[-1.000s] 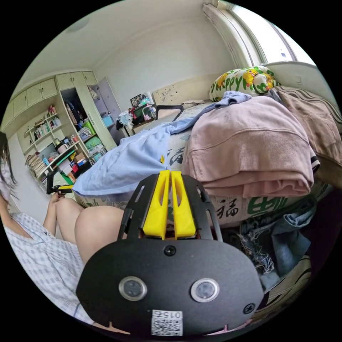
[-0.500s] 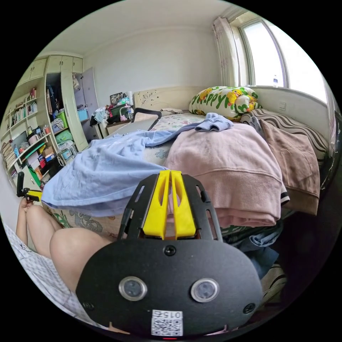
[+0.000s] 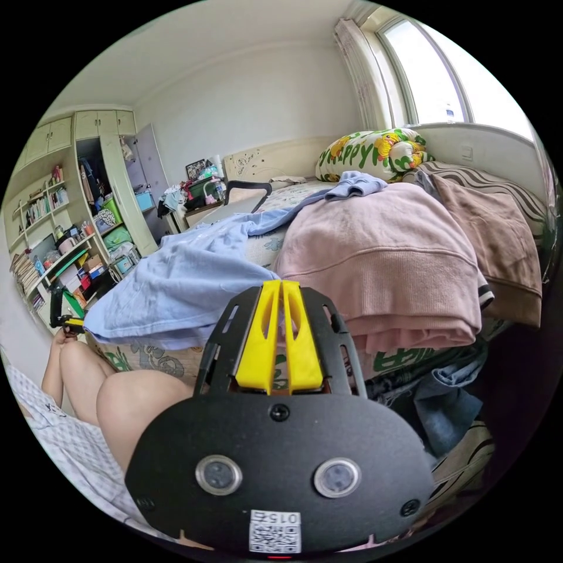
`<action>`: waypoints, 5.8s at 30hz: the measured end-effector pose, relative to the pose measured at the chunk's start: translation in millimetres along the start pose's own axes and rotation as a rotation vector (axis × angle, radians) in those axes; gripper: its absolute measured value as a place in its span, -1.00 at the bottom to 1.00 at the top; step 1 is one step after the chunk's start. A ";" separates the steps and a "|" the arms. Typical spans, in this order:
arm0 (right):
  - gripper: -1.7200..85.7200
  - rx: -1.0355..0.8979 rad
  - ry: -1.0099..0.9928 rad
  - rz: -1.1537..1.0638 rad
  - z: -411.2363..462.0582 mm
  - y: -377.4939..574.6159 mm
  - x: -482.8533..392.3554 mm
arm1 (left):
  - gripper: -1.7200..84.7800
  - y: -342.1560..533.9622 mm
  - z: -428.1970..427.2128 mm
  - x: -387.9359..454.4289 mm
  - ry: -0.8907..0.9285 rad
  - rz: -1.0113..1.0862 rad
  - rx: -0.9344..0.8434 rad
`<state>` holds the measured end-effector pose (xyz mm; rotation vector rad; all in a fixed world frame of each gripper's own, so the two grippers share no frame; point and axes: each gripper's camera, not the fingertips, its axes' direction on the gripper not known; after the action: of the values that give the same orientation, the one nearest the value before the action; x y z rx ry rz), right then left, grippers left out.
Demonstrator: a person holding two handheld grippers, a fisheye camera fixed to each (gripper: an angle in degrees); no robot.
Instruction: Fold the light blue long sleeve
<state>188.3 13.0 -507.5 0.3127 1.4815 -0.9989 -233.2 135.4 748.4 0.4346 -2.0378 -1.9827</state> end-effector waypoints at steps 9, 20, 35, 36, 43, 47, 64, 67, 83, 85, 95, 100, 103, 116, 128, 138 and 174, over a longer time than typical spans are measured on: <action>-0.98 -0.035 -0.031 -0.050 -5.7 -22.4 -9.1 | -0.95 15.5 -60.6 64.7 -0.204 0.066 0.140; -0.98 -0.364 -0.013 -0.263 31.5 -29.5 -30.9 | -0.95 12.6 -7.7 100.1 -0.499 0.046 -0.190; -0.96 -0.559 -0.187 -0.273 53.4 -62.5 -22.1 | -0.95 -15.0 27.1 94.0 -0.534 0.036 -0.346; -0.96 -0.563 -0.207 -0.270 53.7 -64.5 -20.6 | -0.95 -15.1 26.3 93.2 -0.518 0.034 -0.342; -0.84 -0.583 -0.333 -0.163 32.9 -96.0 16.7 | -0.96 -13.5 -15.5 89.5 -0.570 -0.028 -0.330; -0.84 -0.295 -0.279 -0.205 -0.2 -161.6 12.0 | -0.96 -61.4 -49.0 88.3 -0.690 0.021 -0.132; -0.96 -0.270 -0.040 -0.311 286.9 -421.0 -147.1 | -0.97 -338.6 89.3 -172.3 -0.656 -0.317 0.162; -0.97 -0.316 -0.033 -0.292 337.6 -438.6 -160.0 | -0.98 -363.7 108.3 -216.3 -0.603 -0.378 0.184; -0.98 -0.473 0.043 -0.323 410.2 -477.6 -192.2 | -0.97 -431.4 150.1 -304.1 -0.668 -0.370 -0.115; -0.97 -0.460 0.101 -0.359 383.9 -475.3 -183.0 | -0.97 -429.8 146.3 -288.6 -0.801 -0.325 -0.112; -0.74 -0.435 0.075 -0.333 125.0 -444.3 -34.0 | -0.87 -480.8 211.3 -104.8 -0.391 0.126 0.074; -0.66 -0.467 0.071 -0.389 51.6 -374.6 -8.8 | -0.81 -507.9 310.3 -18.0 -0.300 0.369 -0.079; -0.66 -0.564 0.149 -0.446 58.9 -341.8 -5.9 | -0.81 -523.2 358.4 8.3 -0.263 0.393 -0.118; -0.98 -0.310 0.385 -0.672 -40.4 -255.9 -15.0 | -0.74 -569.6 409.7 41.0 -0.187 0.364 -0.037; -0.98 -0.148 0.180 -0.478 -175.9 -145.8 56.2 | -0.80 -534.7 435.3 64.1 -0.193 0.605 -0.161; -0.79 -0.034 -0.006 0.008 -186.0 -116.3 138.0 | -0.83 -493.2 454.3 80.0 -0.376 0.650 -0.284; -0.97 -0.206 0.578 0.150 14.0 -337.0 226.8 | -0.91 -517.4 427.4 25.8 -0.354 0.332 -0.337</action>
<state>-87.5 -276.6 -580.4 0.5879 2.0302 -0.6509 -408.5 507.6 217.6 -0.3254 -1.7500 -2.2373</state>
